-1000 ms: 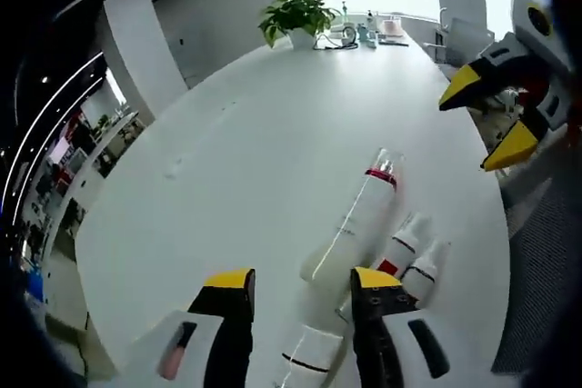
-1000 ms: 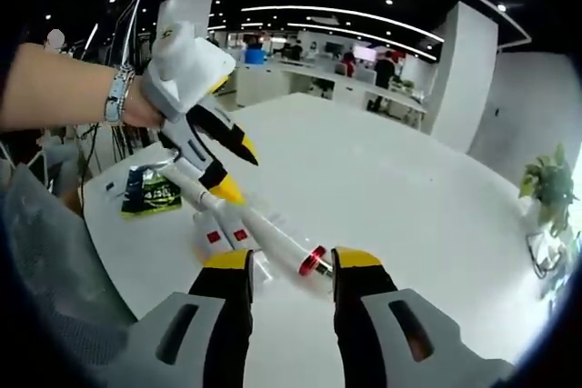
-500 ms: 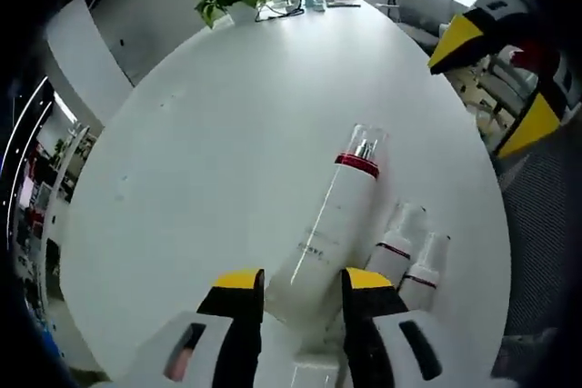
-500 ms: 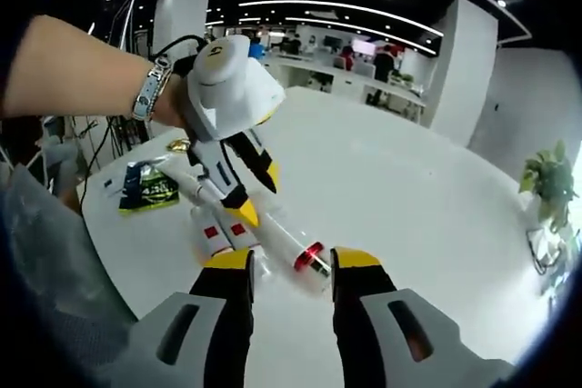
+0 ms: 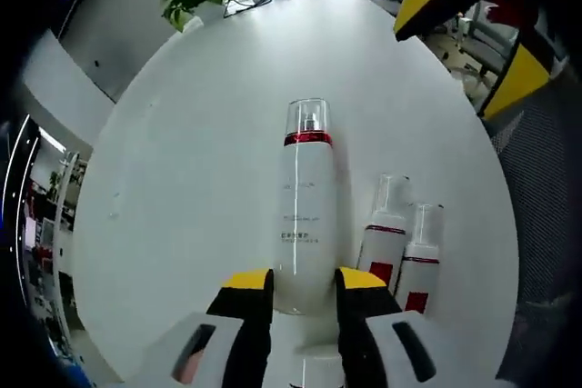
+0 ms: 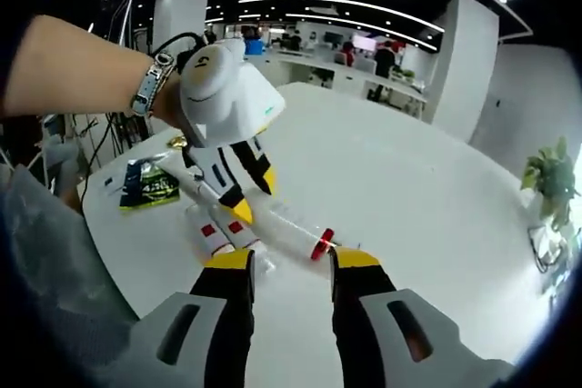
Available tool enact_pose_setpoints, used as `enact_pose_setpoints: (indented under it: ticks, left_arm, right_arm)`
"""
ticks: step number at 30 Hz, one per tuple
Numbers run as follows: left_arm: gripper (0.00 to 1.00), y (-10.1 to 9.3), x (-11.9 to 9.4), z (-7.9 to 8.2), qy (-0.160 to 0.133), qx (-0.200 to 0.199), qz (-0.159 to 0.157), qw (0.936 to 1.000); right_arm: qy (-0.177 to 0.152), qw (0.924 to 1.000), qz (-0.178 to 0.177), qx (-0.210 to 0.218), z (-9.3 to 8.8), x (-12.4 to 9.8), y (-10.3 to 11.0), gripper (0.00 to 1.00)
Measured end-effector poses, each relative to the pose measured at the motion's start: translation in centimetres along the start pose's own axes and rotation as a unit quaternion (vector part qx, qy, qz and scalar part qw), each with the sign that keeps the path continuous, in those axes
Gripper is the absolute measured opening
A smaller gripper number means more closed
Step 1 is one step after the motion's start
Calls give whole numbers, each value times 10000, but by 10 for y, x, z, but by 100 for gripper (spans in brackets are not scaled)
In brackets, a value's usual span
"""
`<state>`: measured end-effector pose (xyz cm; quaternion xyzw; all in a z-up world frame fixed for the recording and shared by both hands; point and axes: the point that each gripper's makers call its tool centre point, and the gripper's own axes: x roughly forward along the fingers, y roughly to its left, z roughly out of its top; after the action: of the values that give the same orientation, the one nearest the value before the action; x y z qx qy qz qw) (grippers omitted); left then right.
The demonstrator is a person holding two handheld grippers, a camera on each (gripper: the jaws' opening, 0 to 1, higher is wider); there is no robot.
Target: Arrange the skincare products in the storage area until every visible bottle or jar stands upright without overlapping.
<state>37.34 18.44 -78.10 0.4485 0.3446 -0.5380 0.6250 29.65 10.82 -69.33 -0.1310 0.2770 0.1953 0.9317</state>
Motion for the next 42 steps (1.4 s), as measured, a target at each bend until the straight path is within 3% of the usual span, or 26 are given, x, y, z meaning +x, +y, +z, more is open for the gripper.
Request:
enact_pose_setpoints:
  ticks: [8,16,18,21,24,29,31,34,35,36,37,38,42]
  left_arm:
    - [26,-14,-3,-3,173,327,-42,9993]
    - [26,-23,-4,-5,213,382,-1,9990]
    - [26,-26,-5,-6,176,336,4,9993]
    - [26,-31,-6,-9,130,300,-9,9995]
    - [27,-35,-7,-11,136,333,-14,9994]
    - [27,-40,-9,-13,110,376,-32,9992]
    - [27,-42,-10,-14,93,378,-47,9992]
    - [27,-45,-11,-14,73,406,-47,9991]
    - [27,-46,-11,-14,57,426,-51,9991]
    - [27,-49,-12,-15,28,498,-84,9987]
    - [27,-50,-12,-15,31,469,-117,9988]
    - [27,-52,-12,-15,14,443,-165,9989]
    - [27,-55,-14,-15,-100,391,-192,9990]
  right_arm:
    - [26,9999,61,-78,0,1,4,30]
    - [61,9991,302,-307,0,2,18,31]
    - [50,9985,466,-290,1,1,21,31]
    - [-177,9942,1056,111,11,0,22,33]
    - [-420,9903,1172,-619,13,7,0,33]
    - [-310,9825,1586,-926,-11,29,-25,31]
    - [-152,9743,1901,-1201,-28,40,-26,31]
    - [182,9544,2705,-1250,-57,45,-8,31]
    - [257,9566,2640,-1207,-62,47,-9,34]
    - [124,9561,2511,-1503,-64,54,-15,36]
    - [309,9536,2549,-1571,-71,57,-16,36]
    - [457,9528,2567,-1553,-77,59,-17,34]
    - [517,9490,2756,-1439,-84,65,-12,30]
